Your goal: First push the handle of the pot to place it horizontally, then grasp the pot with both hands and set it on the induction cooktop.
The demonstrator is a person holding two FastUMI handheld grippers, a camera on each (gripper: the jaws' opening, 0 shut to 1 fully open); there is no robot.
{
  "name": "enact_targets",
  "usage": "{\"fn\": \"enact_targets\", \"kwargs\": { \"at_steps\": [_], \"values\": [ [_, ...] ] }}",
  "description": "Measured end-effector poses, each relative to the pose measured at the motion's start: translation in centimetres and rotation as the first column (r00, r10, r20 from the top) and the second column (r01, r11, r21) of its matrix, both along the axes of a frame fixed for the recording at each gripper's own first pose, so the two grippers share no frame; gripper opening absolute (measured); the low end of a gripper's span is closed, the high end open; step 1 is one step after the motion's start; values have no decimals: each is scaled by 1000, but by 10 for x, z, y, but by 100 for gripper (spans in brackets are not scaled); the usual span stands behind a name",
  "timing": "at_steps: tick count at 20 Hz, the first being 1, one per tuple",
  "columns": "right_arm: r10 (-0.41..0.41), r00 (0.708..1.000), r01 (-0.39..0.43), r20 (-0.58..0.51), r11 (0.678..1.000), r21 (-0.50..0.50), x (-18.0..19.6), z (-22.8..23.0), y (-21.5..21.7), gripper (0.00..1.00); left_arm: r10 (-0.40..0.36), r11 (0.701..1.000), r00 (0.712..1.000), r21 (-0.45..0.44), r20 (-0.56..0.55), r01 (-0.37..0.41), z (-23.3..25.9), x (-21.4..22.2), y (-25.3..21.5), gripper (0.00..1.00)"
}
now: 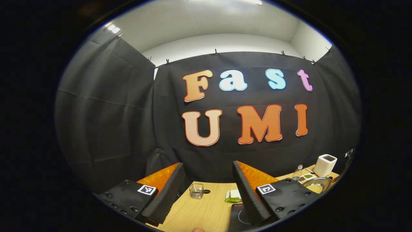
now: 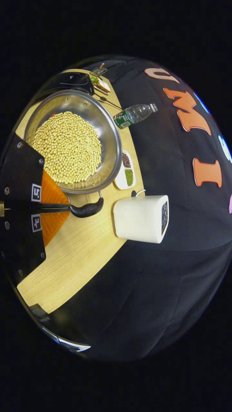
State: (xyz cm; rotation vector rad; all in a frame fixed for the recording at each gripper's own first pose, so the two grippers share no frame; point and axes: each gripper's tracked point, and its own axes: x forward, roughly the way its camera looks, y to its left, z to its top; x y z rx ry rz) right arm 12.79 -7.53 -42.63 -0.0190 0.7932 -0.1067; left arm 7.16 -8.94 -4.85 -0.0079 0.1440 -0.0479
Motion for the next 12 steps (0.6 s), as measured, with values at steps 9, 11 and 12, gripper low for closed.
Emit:
{"fn": "enact_targets", "kwargs": {
  "at_steps": [9,11,12],
  "values": [
    [-9,1000,10,-23,1000,29,7,2,-1,0,-65,998,997,-10,-28,65,-37,25,-57,98],
    [-16,1000,16,-8,1000,18,5,10,-9,0,-91,995,995,-33,-39,90,-58,28,-82,98],
    [-24,1000,24,7,1000,14,6,15,-12,1,-102,994,994,-44,-47,100,-70,29,-96,98]
  ]
}}
